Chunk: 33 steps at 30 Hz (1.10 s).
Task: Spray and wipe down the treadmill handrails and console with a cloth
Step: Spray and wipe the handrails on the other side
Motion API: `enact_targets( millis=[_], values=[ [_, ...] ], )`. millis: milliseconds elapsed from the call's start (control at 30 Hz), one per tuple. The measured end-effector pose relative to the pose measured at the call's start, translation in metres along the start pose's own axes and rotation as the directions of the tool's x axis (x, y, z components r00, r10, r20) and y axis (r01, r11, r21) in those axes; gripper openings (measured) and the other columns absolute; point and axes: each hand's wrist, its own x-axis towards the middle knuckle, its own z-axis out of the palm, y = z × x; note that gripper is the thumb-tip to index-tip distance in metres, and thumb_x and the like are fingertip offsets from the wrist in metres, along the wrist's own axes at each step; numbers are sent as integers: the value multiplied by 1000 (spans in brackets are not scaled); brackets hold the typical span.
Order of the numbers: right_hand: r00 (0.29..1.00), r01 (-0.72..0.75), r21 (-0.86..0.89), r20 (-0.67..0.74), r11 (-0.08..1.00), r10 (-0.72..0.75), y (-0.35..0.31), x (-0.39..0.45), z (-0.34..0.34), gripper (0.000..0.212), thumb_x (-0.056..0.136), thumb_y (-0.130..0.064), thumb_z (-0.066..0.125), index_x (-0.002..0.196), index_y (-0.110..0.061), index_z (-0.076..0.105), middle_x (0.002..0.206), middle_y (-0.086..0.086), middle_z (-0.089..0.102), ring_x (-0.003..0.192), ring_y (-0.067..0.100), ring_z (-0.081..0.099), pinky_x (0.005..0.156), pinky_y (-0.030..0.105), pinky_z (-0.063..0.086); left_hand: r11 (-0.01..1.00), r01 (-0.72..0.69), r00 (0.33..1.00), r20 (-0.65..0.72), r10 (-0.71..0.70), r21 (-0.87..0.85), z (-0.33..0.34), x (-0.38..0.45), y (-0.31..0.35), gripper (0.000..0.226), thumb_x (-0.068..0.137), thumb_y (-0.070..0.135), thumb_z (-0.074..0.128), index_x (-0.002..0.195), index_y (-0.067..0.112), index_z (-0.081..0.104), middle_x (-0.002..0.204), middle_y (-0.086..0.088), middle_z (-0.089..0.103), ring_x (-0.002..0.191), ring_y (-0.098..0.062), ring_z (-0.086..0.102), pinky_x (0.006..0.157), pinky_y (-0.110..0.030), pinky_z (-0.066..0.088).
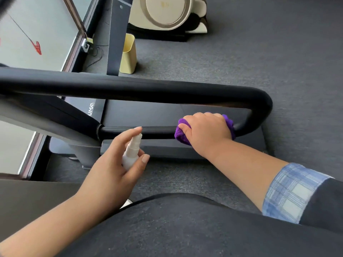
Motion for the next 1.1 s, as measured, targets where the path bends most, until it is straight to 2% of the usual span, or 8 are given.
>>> enact_targets(
  millis=[200, 400, 533, 633, 767, 900, 1000, 1100],
  values=[
    [995, 96, -5, -17, 995, -96, -74, 24, 1, 46, 99, -58, 25, 92, -32, 62, 82, -7, 65, 75, 21, 60, 66, 35, 24, 998, 68, 997, -34, -68, -3, -26, -17, -24, 53, 83, 60, 53, 132, 67, 32, 100, 24, 65, 78, 0, 65, 65, -23, 43],
    [981, 187, 59, 38, 981, -190, -165, 62, 7, 43, 101, -59, 30, 104, -27, 59, 99, -2, 66, 92, 24, 62, 72, 39, 26, 995, 99, 994, -48, -98, 15, -76, -28, -50, 51, 82, 62, 53, 127, 71, 32, 99, 24, 65, 78, -1, 64, 66, -23, 43],
    [978, 188, 124, 62, 974, -197, -203, 80, 9, 42, 103, -54, 27, 108, -26, 58, 104, -1, 65, 96, 25, 61, 74, 39, 27, 995, 86, 996, -29, -85, 44, -108, -31, -68, 50, 80, 62, 53, 124, 75, 31, 100, 25, 64, 79, 2, 63, 68, -18, 43],
    [974, 213, 139, 51, 967, -222, -204, 80, 11, 45, 96, -62, 28, 108, -28, 55, 98, -1, 64, 91, 27, 61, 71, 40, 29, 997, 58, 998, 7, -59, 45, -123, -27, -77, 51, 80, 62, 53, 124, 75, 31, 100, 26, 63, 87, 3, 63, 74, -9, 43],
    [963, 255, 74, 70, 964, -260, -191, 72, 8, 68, 80, -82, 41, 121, -28, 50, 100, 1, 62, 90, 28, 61, 70, 42, 35, 999, 4, 998, 68, -7, 43, -124, -10, -76, 51, 81, 59, 53, 126, 71, 32, 98, 26, 63, 80, 3, 62, 69, -10, 42],
    [959, 270, 76, 69, 960, -275, -178, 65, 9, 67, 79, -68, 67, 128, -28, 44, 106, 4, 61, 96, 30, 60, 74, 44, 41, 998, -68, 993, 95, 66, 19, -100, 7, -57, 52, 82, 56, 54, 128, 68, 34, 106, 34, 61, 88, 12, 61, 74, 1, 38],
    [967, 240, 72, 69, 968, -245, -147, 52, 8, 73, 79, -61, 72, 135, -28, 41, 113, 6, 61, 103, 30, 60, 79, 46, 45, 994, -108, 988, 111, 108, -7, -74, 16, -36, 53, 83, 54, 56, 128, 69, 33, 107, 36, 60, 91, 12, 61, 73, 3, 38],
    [979, 189, 53, 65, 981, -192, -108, 35, 4, 74, 78, -58, 76, 135, -27, 41, 115, 6, 60, 105, 30, 59, 82, 46, 45, 990, -138, 983, 122, 140, -29, -50, 16, -18, 53, 84, 51, 56, 130, 68, 33, 106, 31, 61, 82, 12, 60, 71, 2, 39]
  ],
)
